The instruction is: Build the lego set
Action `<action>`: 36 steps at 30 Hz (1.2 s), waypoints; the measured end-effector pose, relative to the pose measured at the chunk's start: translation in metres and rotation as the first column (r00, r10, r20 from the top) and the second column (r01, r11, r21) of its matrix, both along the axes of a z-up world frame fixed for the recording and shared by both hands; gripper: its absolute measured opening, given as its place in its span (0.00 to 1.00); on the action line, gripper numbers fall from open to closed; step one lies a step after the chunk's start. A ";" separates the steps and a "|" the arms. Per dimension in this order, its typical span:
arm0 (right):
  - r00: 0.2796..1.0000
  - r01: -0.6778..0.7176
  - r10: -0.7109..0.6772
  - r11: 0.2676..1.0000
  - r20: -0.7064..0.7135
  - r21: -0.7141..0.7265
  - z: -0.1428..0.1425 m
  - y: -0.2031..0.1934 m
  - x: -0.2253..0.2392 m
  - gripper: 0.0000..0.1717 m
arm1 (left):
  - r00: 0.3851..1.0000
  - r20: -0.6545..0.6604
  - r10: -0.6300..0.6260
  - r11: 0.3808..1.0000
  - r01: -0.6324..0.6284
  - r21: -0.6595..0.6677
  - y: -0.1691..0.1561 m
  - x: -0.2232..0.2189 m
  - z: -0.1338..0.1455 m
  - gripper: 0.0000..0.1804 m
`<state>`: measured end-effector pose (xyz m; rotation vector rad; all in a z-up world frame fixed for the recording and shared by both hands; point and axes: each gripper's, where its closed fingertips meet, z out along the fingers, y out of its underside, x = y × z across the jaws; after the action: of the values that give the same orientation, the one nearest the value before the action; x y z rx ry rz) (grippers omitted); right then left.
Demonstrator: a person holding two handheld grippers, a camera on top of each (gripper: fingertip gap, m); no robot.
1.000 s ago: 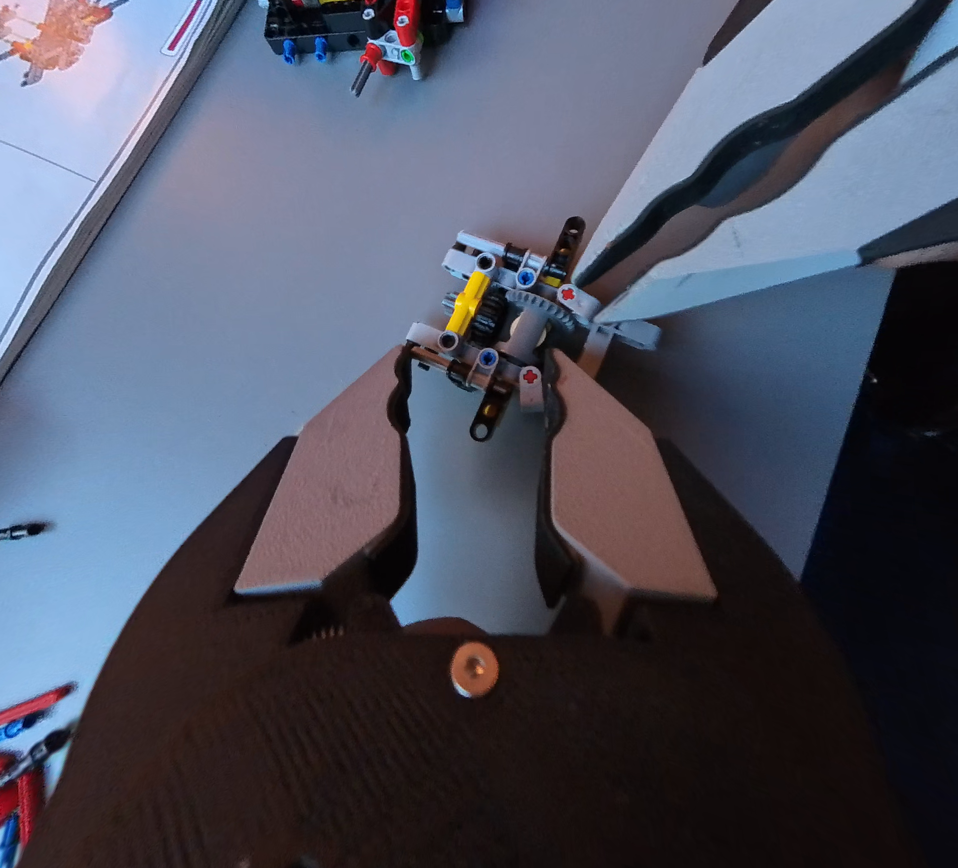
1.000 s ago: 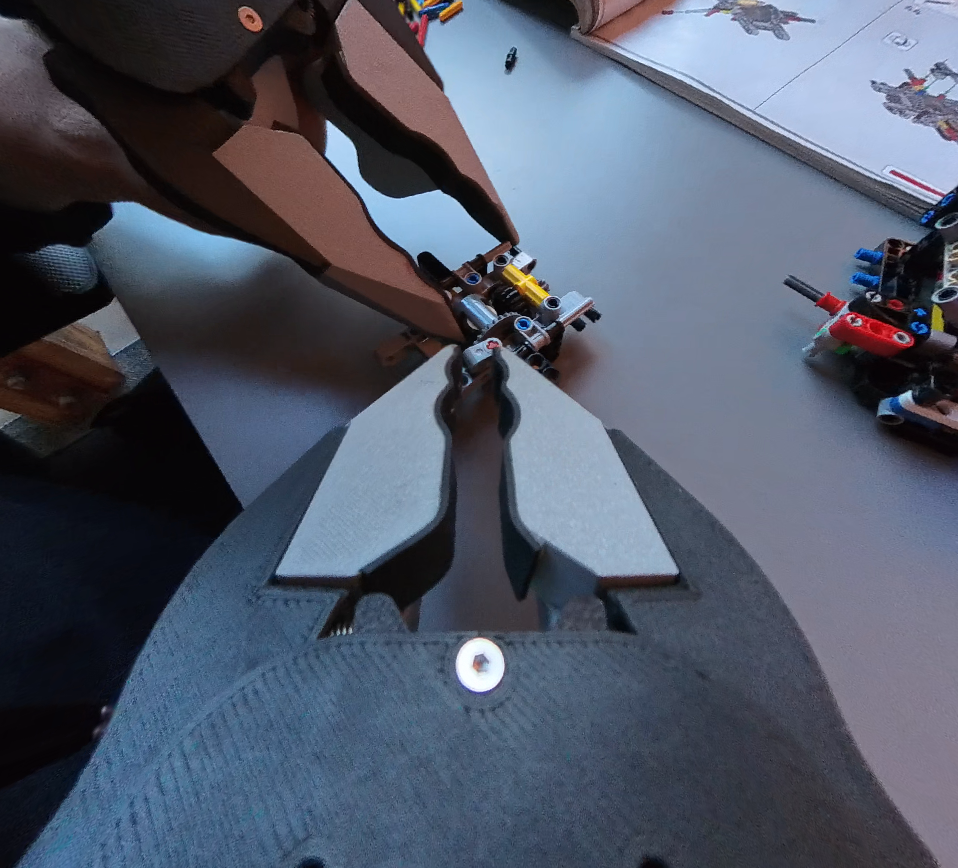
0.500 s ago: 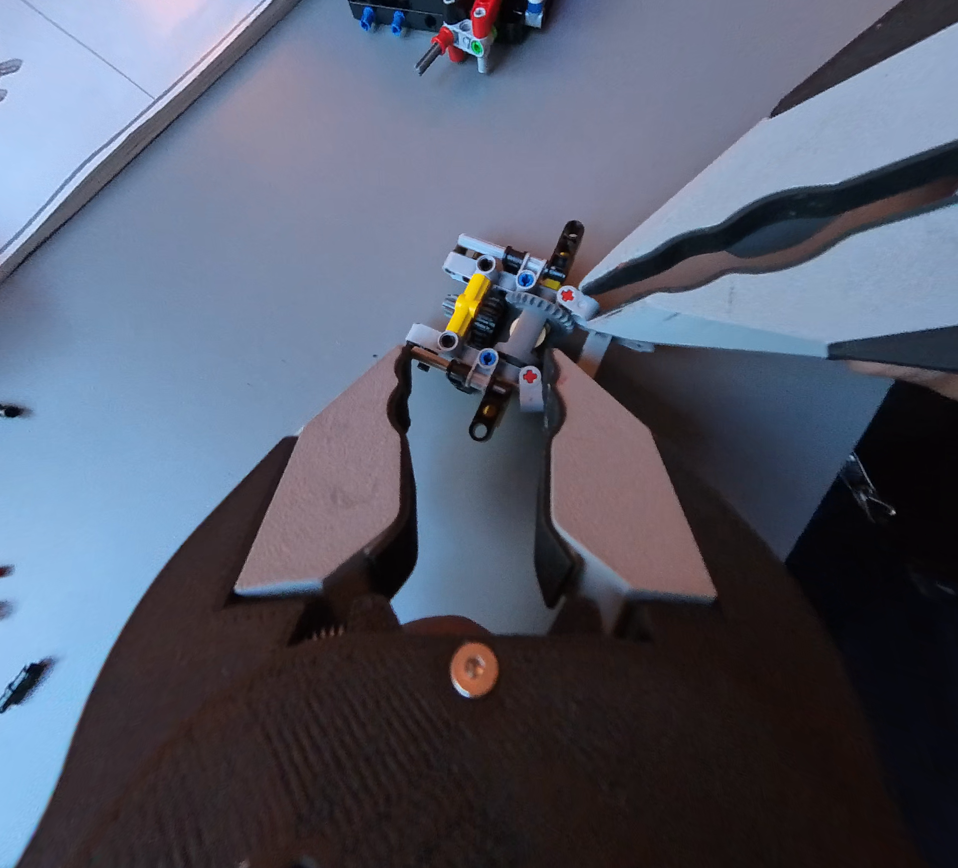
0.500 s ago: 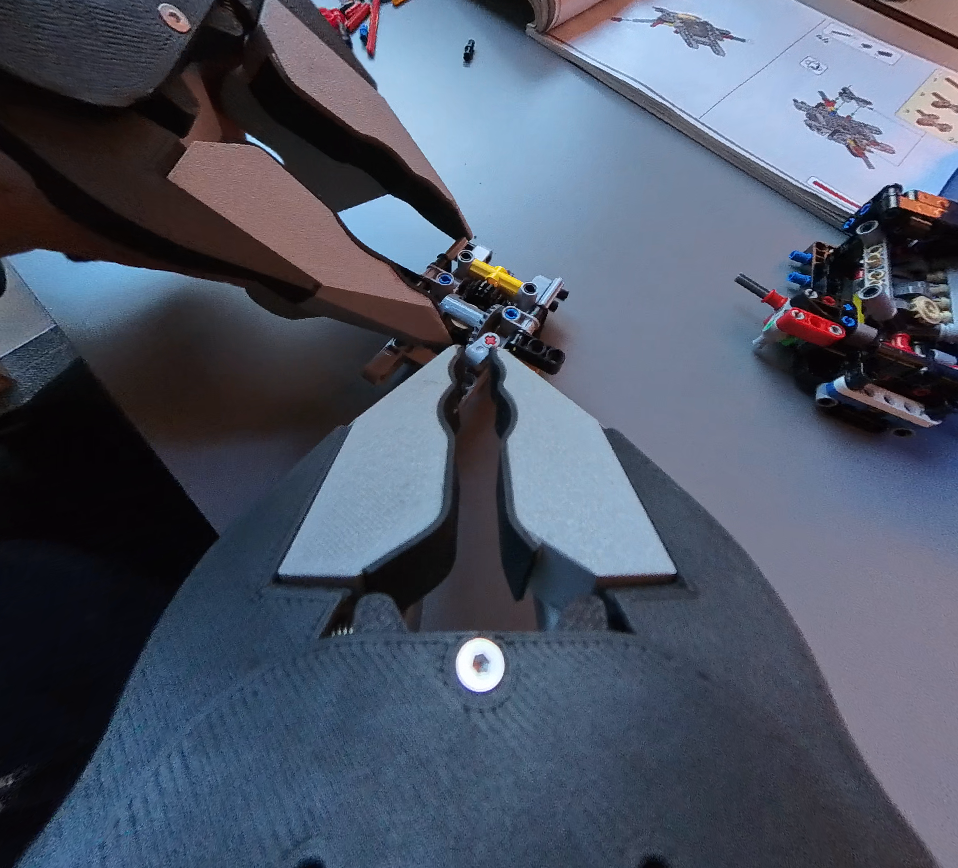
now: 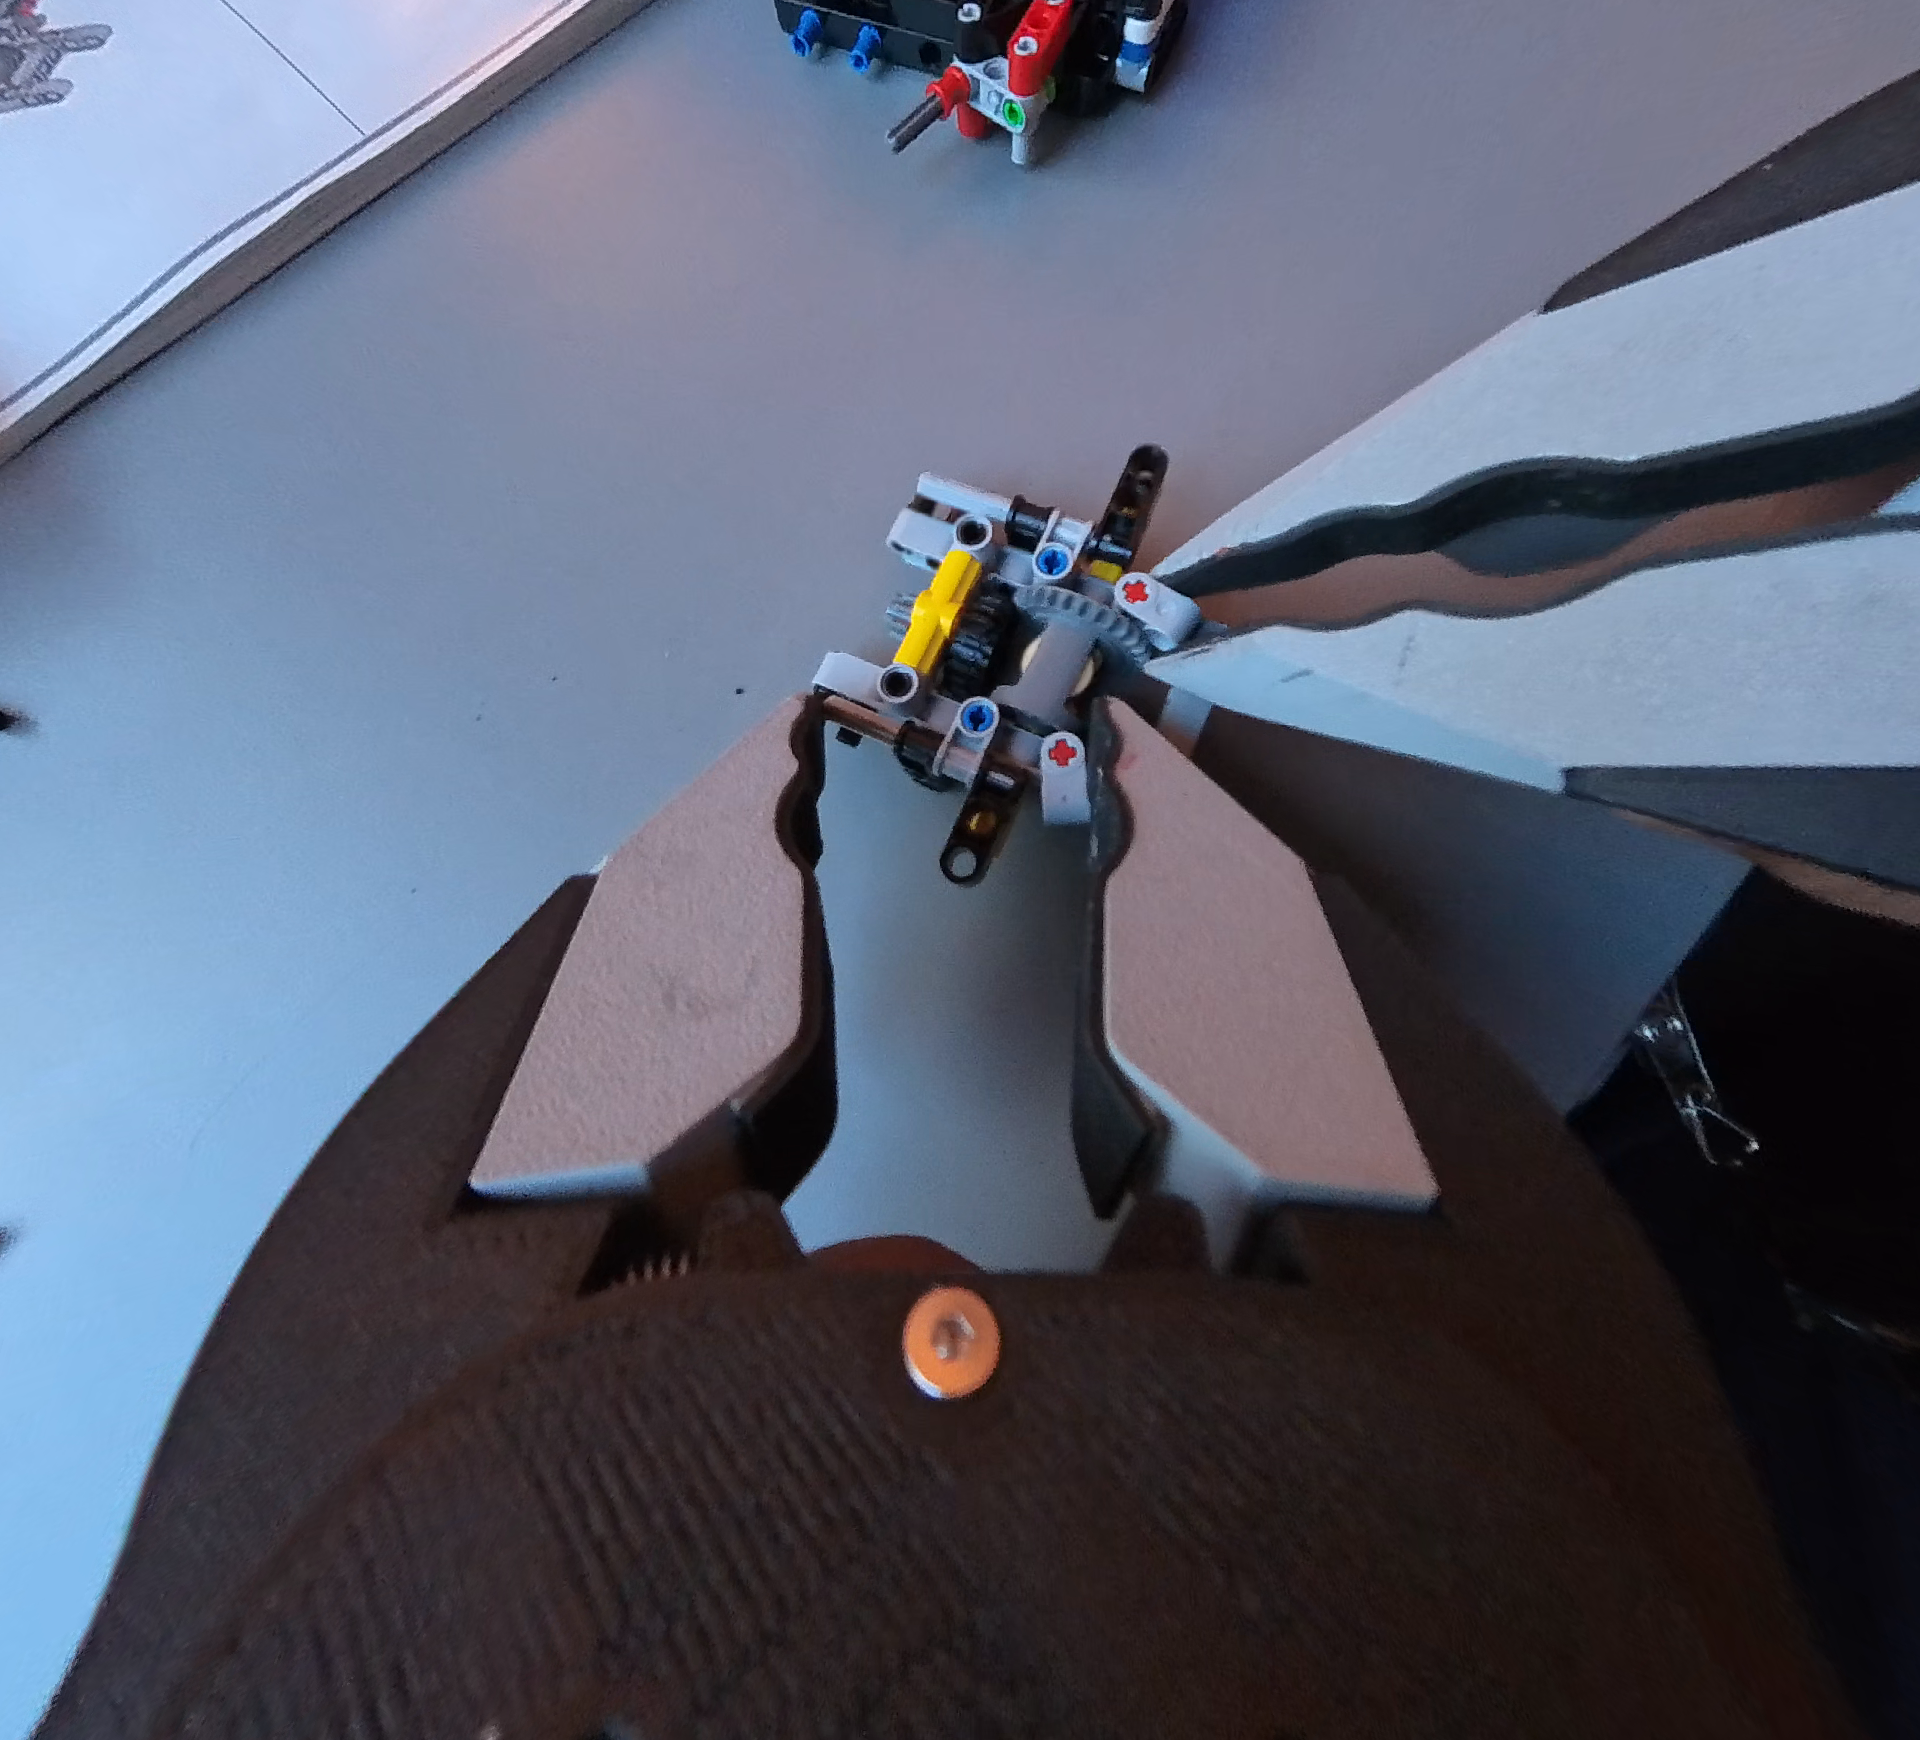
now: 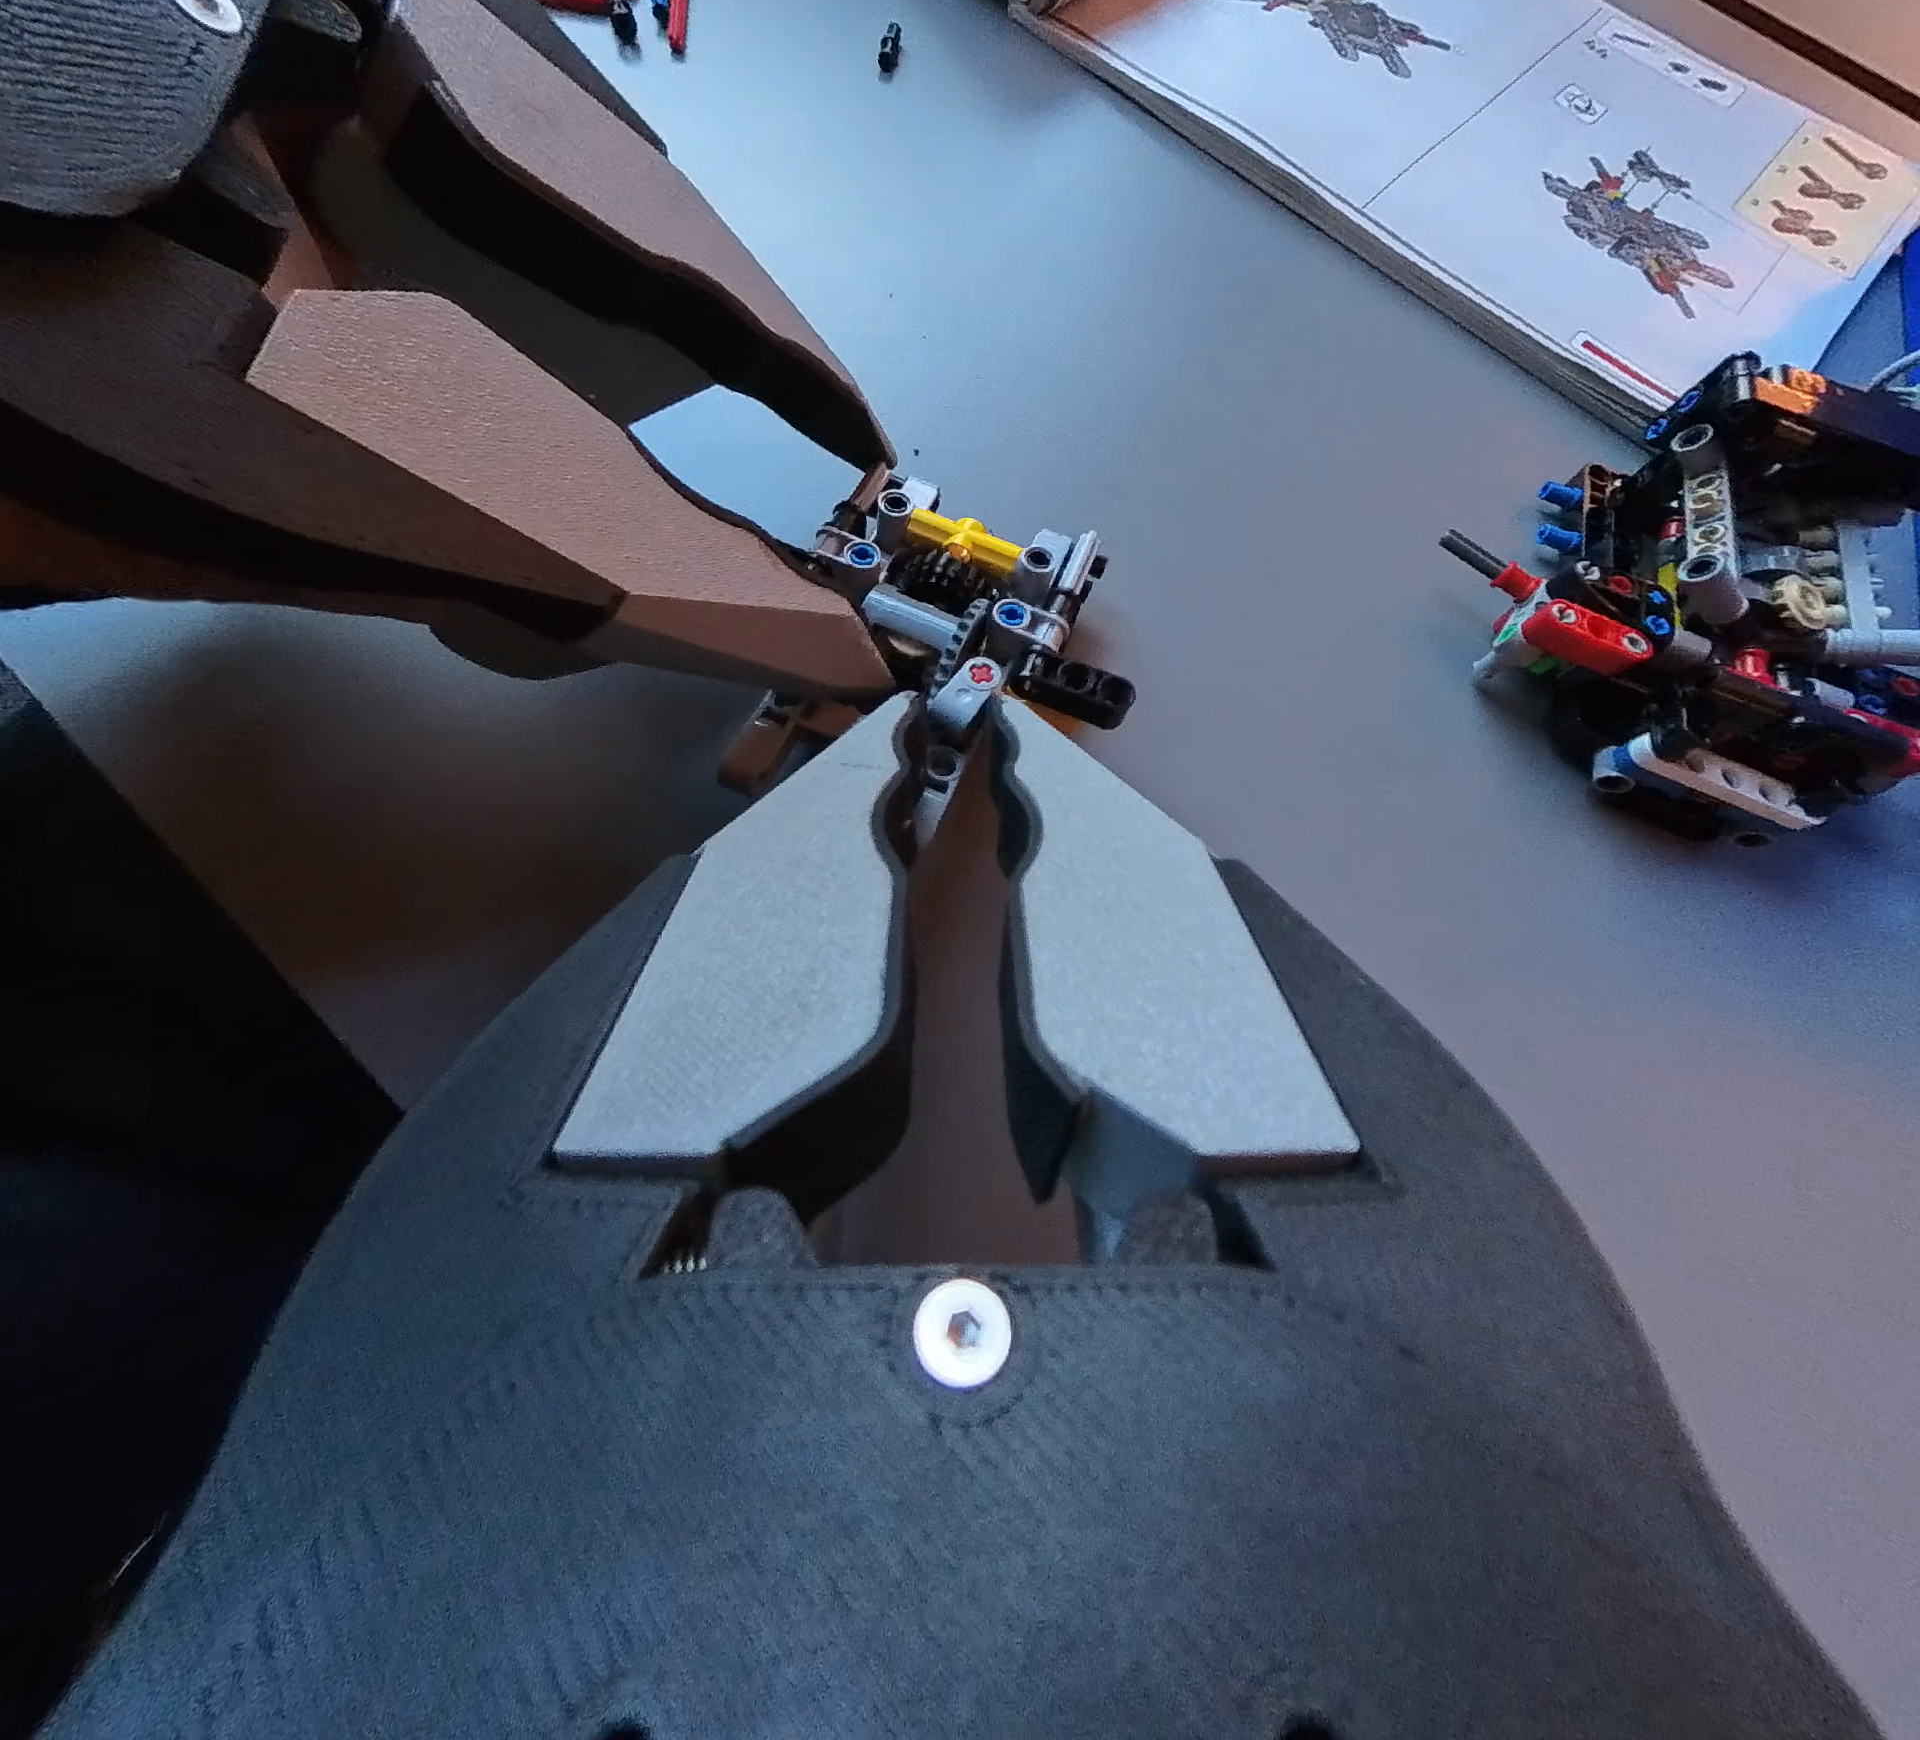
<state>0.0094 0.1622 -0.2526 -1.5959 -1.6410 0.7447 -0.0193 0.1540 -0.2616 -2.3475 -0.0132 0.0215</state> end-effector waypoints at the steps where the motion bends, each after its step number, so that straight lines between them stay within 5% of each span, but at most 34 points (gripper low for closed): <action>1: 1.000 -0.003 0.003 1.000 -0.009 -0.005 0.001 0.000 0.000 0.04 | 1.000 -0.010 -0.008 1.000 0.008 0.003 0.000 0.000 0.000 0.27; 17: 0.983 -0.183 0.185 0.978 0.013 -0.103 -0.002 -0.003 0.005 0.04 | 0.967 -0.117 -0.227 0.974 0.223 -0.045 0.004 0.000 0.000 0.27; 36: 0.991 -0.131 0.131 0.990 0.005 -0.052 -0.002 0.008 0.013 0.06 | 0.965 -0.131 -0.226 0.974 0.222 -0.043 0.007 0.004 -0.001 0.27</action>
<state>0.0219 0.1700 -0.2544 -1.5397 -1.7591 0.8548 -0.0149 0.1614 -0.2627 -2.3572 0.3213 0.0693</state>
